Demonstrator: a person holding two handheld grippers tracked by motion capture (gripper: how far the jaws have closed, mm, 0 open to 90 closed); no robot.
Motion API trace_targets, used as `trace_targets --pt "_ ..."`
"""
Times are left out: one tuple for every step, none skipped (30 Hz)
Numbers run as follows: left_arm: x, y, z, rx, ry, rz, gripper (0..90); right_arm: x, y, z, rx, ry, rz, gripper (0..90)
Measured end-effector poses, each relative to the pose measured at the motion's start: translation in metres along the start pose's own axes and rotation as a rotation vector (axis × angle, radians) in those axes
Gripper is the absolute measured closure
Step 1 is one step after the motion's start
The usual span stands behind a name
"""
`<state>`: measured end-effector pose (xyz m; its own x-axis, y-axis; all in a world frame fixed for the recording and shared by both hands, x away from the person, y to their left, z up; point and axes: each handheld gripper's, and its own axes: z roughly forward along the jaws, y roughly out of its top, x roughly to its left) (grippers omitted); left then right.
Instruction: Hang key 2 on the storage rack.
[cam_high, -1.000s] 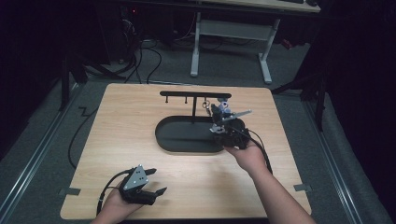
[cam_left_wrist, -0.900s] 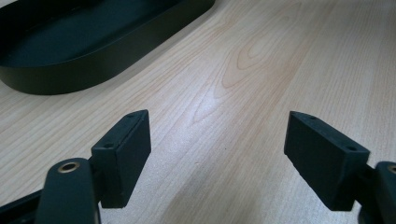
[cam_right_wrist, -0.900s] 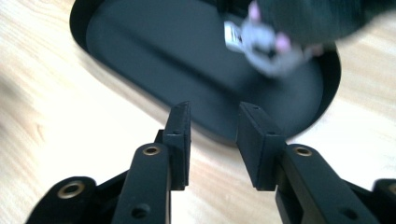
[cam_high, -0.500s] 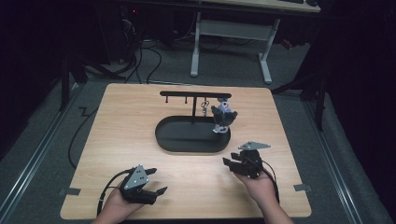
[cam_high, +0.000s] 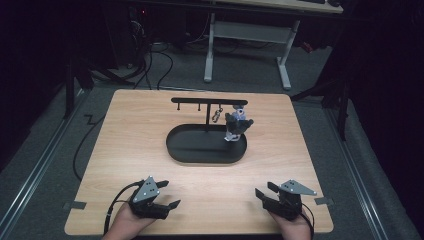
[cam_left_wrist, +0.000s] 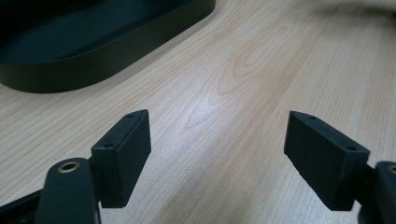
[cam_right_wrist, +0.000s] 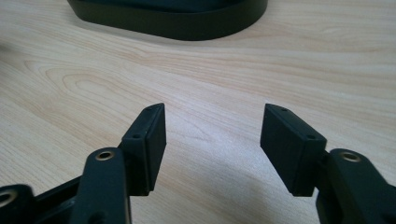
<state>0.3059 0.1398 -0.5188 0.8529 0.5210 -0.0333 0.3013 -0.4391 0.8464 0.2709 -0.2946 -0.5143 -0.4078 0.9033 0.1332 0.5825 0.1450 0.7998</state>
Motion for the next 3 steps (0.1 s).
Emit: trace_targets --pt "-0.0002 0.0001 0.0003 0.001 0.004 -0.002 23.6 -0.0011 0.0003 -0.0002 -0.005 0.0 0.003 39.8" --pt "-0.0004 0.0003 0.0005 0.0 0.006 -0.002 23.6 -0.0022 0.001 -0.0002 -0.013 -0.003 0.01 38.8" --pt "-0.0005 0.0007 0.0005 -0.001 0.008 -0.002 23.6 -0.0028 0.0015 0.0002 -0.015 -0.002 0.014 37.9"
